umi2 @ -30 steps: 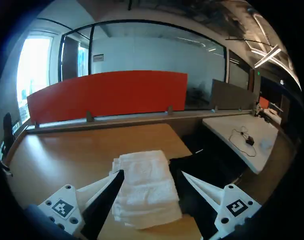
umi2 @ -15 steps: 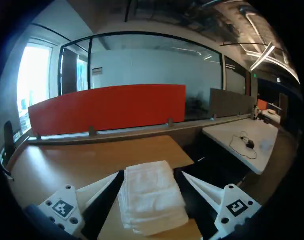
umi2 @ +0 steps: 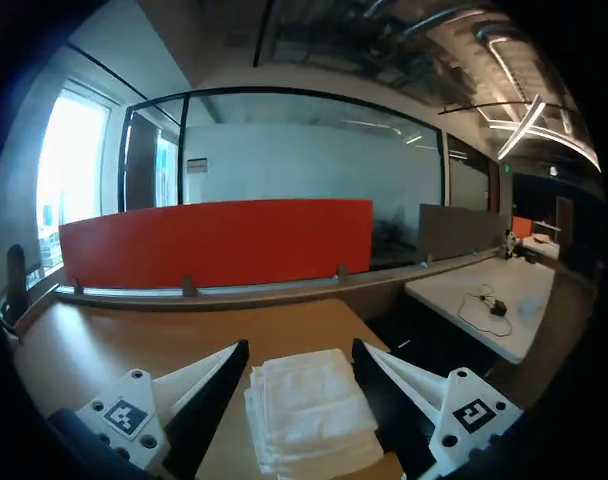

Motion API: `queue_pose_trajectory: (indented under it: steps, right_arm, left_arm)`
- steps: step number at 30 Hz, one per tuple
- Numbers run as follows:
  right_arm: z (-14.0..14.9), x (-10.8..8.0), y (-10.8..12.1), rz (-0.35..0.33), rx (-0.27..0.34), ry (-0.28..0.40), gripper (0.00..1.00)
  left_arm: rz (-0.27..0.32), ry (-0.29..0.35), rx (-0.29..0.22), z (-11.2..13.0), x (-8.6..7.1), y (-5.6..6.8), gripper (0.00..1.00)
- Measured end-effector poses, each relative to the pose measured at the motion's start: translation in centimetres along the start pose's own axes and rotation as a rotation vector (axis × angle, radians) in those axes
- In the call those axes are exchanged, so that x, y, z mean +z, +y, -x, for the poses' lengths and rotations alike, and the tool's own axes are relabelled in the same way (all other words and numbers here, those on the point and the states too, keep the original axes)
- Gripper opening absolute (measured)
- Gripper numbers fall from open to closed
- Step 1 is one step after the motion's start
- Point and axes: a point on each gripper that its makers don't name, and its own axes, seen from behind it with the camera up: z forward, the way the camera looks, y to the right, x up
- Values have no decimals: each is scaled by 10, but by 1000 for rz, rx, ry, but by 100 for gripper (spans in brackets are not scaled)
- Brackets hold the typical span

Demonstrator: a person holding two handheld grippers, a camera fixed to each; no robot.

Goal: Fold towel

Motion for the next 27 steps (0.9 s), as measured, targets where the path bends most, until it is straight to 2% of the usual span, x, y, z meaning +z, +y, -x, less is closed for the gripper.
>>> queue_pose_trajectory:
  steps: [8, 12, 20, 27]
  right_arm:
    - [-5, -3, -12, -24, -11, 10, 100]
    - [-11, -3, -16, -36, -9, 19, 100]
    - [-19, -7, -31, -71, -16, 37, 100]
    - [-31, -15, -61, -116, -23, 61, 100]
  left_arm:
    - [-20, 169, -28, -49, -5, -6, 94]
    - [-37, 241, -24, -69, -9, -12, 95]
    - [-51, 308, -26, -89, -14, -17, 95]
    - [-46, 332, -22, -95, -17, -18, 95]
